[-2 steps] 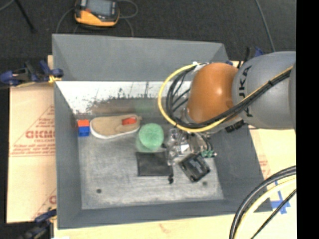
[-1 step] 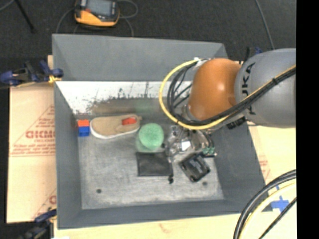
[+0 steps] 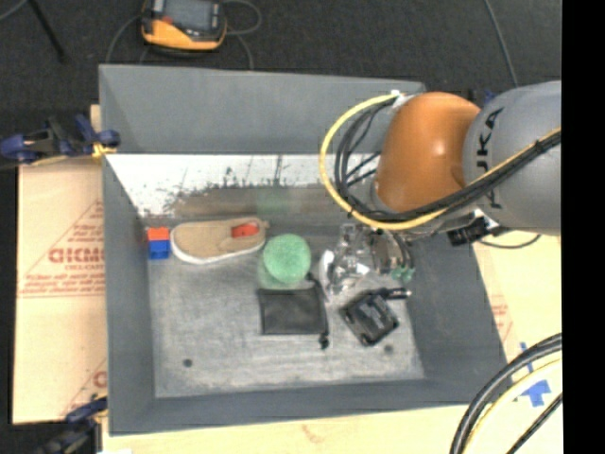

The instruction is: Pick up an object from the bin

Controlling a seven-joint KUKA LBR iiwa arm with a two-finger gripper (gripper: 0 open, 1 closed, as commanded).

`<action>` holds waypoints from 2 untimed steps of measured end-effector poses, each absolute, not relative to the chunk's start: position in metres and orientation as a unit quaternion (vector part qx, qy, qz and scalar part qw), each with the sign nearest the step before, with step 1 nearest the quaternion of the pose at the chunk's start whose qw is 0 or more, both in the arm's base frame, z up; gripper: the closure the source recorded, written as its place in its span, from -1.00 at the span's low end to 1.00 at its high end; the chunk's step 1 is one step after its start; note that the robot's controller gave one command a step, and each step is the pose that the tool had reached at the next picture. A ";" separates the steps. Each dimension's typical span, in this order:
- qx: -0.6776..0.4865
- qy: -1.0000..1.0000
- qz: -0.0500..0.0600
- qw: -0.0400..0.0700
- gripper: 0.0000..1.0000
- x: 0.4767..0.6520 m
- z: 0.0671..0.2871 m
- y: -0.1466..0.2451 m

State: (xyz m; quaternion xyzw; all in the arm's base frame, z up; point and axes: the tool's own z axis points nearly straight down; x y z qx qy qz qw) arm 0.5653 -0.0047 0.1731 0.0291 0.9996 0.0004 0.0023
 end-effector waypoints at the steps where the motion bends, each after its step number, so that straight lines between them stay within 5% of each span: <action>1: -0.020 1.000 0.000 0.002 1.00 0.582 0.207 -0.019; 2: -0.030 1.000 0.000 0.004 1.00 0.570 0.193 -0.014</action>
Offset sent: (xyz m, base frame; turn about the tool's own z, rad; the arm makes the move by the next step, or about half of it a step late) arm -0.0136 0.0001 -0.0076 0.0124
